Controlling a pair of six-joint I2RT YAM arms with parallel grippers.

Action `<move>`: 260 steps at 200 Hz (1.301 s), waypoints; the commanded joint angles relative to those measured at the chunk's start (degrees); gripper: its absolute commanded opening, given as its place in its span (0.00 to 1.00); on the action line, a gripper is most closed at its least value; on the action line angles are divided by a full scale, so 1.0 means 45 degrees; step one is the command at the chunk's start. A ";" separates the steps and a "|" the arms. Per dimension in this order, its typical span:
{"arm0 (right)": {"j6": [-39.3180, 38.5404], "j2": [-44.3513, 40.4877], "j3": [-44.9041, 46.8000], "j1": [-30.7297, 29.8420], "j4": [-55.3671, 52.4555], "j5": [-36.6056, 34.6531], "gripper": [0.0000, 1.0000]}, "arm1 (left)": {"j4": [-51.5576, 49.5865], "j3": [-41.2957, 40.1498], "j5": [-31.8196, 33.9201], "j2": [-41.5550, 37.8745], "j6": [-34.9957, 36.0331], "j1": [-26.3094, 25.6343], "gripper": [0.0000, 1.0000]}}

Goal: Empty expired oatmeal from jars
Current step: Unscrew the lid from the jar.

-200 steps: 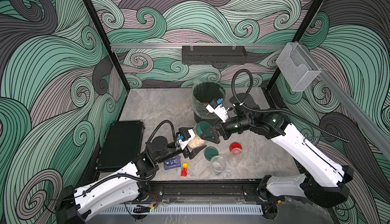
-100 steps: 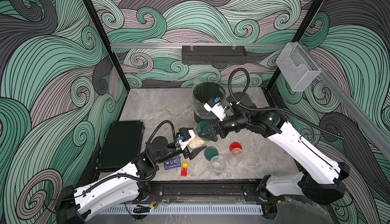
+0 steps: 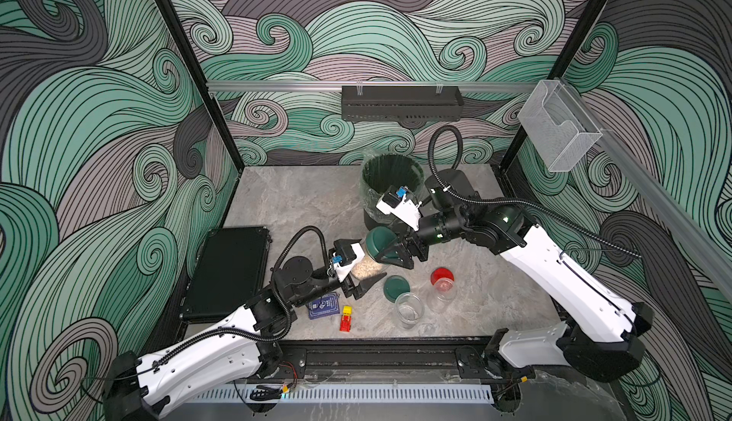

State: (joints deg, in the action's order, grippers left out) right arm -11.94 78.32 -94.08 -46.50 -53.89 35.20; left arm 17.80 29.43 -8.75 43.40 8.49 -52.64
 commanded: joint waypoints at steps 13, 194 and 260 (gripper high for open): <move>-0.4323 -0.0535 0.1236 0.0041 0.1862 0.3498 0.53 | 0.1021 0.0578 -0.0164 -0.0134 -0.0305 -0.0109 0.27; -0.5825 -0.0840 0.0616 0.1715 0.1696 0.4299 0.52 | 0.1181 0.0295 0.0441 -0.0252 -0.0051 -0.0181 0.27; -0.0585 -0.1498 0.2329 0.1719 0.5906 0.1063 0.57 | 0.0392 0.0718 0.1397 -0.0875 -0.0746 -0.0176 0.24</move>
State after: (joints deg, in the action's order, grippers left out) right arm -29.19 74.46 -88.36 -38.92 -38.61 49.28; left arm 17.12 29.41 -5.91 42.63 7.92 -53.43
